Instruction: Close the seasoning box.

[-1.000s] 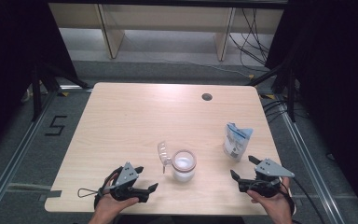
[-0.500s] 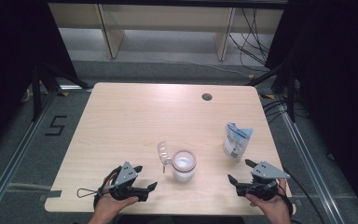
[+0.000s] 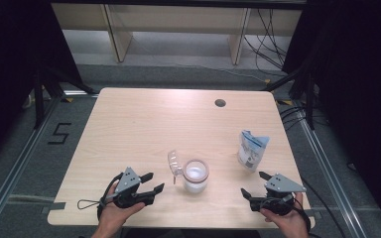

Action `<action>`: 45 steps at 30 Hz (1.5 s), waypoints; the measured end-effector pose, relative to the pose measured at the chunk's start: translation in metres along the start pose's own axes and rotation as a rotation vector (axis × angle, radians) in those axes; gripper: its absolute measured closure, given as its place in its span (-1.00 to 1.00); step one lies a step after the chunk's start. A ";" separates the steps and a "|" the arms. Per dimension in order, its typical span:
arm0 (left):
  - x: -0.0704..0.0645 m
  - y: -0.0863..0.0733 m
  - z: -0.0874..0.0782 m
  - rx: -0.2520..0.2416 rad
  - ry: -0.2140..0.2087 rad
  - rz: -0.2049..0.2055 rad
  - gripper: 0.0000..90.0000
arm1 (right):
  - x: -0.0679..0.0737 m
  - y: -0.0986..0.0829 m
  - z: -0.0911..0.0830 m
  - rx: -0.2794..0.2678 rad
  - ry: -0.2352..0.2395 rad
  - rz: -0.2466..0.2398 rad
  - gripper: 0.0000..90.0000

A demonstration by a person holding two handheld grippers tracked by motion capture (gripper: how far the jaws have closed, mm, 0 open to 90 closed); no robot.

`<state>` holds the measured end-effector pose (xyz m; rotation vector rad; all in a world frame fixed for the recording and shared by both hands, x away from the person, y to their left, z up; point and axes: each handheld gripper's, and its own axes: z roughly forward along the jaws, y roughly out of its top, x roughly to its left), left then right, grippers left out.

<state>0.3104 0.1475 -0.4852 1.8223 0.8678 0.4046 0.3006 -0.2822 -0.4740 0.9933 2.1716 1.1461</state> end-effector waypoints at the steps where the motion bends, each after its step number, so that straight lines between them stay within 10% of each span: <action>1: -0.001 0.001 -0.001 -0.002 0.003 0.001 0.11 | 0.000 0.000 0.000 0.000 0.000 -0.002 -0.65; 12: -0.005 0.021 -0.001 -0.049 -0.007 0.044 0.92 | -0.001 -0.001 0.000 0.007 0.008 0.008 -0.64; 45: -0.014 0.041 0.017 -0.044 -0.051 0.060 0.98 | 0.002 0.000 0.002 0.011 0.020 -0.014 -0.57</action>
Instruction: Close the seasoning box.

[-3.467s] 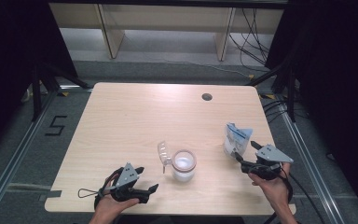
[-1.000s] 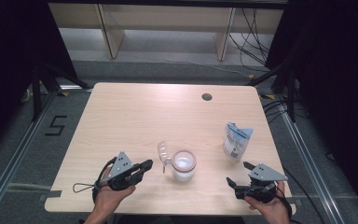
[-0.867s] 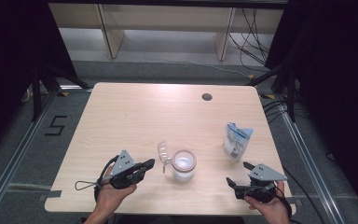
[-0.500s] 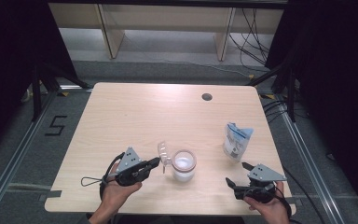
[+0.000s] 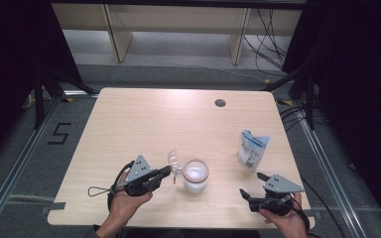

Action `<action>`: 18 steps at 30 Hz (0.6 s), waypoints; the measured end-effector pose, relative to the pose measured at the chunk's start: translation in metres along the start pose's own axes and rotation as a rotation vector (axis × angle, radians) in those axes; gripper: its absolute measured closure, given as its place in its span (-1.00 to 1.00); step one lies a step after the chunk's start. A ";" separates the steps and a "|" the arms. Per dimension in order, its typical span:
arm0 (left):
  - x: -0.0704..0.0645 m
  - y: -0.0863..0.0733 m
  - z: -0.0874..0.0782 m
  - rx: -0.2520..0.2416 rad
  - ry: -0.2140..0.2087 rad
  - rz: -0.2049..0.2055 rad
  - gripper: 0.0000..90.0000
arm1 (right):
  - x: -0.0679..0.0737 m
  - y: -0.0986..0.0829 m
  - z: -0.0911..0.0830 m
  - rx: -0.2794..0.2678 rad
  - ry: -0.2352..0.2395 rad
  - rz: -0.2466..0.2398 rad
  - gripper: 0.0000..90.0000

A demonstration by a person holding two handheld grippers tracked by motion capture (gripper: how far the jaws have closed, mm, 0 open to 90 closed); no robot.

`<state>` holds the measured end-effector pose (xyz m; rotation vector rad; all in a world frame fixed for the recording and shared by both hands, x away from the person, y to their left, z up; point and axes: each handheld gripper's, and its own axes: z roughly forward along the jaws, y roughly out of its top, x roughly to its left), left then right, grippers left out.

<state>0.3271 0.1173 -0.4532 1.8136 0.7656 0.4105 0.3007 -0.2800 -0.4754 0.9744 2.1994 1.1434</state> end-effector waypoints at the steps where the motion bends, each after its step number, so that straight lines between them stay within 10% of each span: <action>1: 0.000 0.000 0.000 -0.002 0.002 0.004 0.98 | 0.000 0.000 0.000 0.000 0.000 0.000 -0.57; 18: -0.003 0.004 0.001 -0.007 -0.002 0.016 0.98 | 0.002 0.000 0.000 0.009 -0.005 0.028 -0.57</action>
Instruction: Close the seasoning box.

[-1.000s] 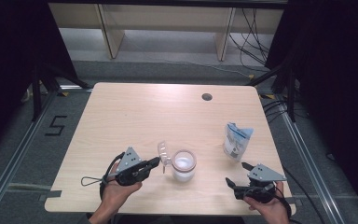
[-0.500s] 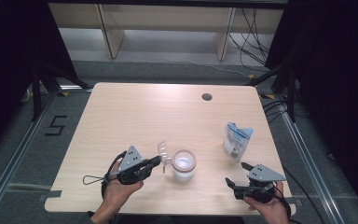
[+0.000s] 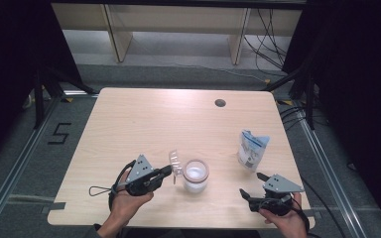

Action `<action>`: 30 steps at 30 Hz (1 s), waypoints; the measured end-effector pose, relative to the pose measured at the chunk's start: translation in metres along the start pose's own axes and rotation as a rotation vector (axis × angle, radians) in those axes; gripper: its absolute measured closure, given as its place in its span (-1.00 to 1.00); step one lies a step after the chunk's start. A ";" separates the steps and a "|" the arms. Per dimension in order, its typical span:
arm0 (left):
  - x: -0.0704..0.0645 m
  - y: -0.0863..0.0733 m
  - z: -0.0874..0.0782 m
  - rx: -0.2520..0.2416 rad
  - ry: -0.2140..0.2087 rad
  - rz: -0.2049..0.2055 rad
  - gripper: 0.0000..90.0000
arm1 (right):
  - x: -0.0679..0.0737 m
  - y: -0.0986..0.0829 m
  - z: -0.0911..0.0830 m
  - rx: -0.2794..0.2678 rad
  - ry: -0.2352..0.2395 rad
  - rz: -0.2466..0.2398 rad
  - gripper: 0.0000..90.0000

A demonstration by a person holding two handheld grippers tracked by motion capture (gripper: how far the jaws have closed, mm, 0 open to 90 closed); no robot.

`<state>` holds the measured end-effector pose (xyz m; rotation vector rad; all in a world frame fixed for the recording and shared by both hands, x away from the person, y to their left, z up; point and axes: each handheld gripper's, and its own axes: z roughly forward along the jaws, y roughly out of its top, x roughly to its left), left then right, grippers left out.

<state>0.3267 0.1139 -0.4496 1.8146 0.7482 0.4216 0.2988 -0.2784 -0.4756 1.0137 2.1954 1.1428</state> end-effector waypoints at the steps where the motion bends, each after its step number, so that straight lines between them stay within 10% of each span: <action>1: 0.000 0.000 0.001 -0.001 0.000 0.001 0.98 | -0.003 0.000 0.001 -0.017 -0.005 -0.046 -0.57; 30: -0.006 0.005 0.007 0.000 -0.011 0.034 0.98 | -0.002 0.000 0.001 -0.008 0.005 -0.032 -0.56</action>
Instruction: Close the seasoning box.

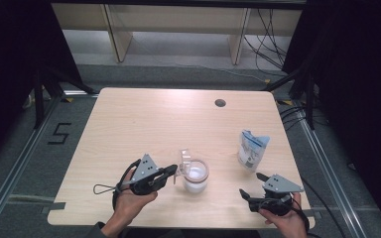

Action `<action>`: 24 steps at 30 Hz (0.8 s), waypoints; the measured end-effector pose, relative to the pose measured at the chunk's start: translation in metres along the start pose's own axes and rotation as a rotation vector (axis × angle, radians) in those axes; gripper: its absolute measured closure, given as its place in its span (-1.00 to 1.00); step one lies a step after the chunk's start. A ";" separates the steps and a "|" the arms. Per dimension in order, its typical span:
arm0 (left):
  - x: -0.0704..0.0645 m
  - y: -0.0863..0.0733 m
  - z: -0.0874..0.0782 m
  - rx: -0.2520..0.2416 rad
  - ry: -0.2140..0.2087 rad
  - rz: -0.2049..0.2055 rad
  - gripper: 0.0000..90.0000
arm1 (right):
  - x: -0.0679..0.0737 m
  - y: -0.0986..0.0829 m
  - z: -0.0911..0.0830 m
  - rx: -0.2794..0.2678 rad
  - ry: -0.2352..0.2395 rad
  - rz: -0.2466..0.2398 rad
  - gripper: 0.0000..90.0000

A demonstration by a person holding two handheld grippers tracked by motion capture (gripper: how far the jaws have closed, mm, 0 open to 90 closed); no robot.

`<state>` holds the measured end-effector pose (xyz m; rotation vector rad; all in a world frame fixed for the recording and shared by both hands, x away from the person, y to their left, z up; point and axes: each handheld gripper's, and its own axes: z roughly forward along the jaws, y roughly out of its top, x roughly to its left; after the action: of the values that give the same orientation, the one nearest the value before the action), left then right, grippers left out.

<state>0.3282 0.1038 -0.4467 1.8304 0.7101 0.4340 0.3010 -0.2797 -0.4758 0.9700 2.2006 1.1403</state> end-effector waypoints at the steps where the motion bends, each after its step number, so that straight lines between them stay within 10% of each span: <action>1: 0.000 0.000 0.000 0.000 0.000 0.000 0.98 | 0.000 0.000 0.000 0.000 -0.001 -0.001 -0.56; 13: 0.000 0.000 -0.003 -0.002 -0.029 -0.032 0.91 | 0.001 0.000 -0.001 0.003 -0.003 0.018 -0.55; 24: -0.003 -0.004 -0.011 0.022 -0.090 -0.066 0.35 | 0.001 0.000 0.000 0.006 0.008 0.027 -0.56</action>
<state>0.3181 0.1113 -0.4467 1.8293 0.7138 0.3003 0.3000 -0.2789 -0.4757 1.0021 2.2051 1.1524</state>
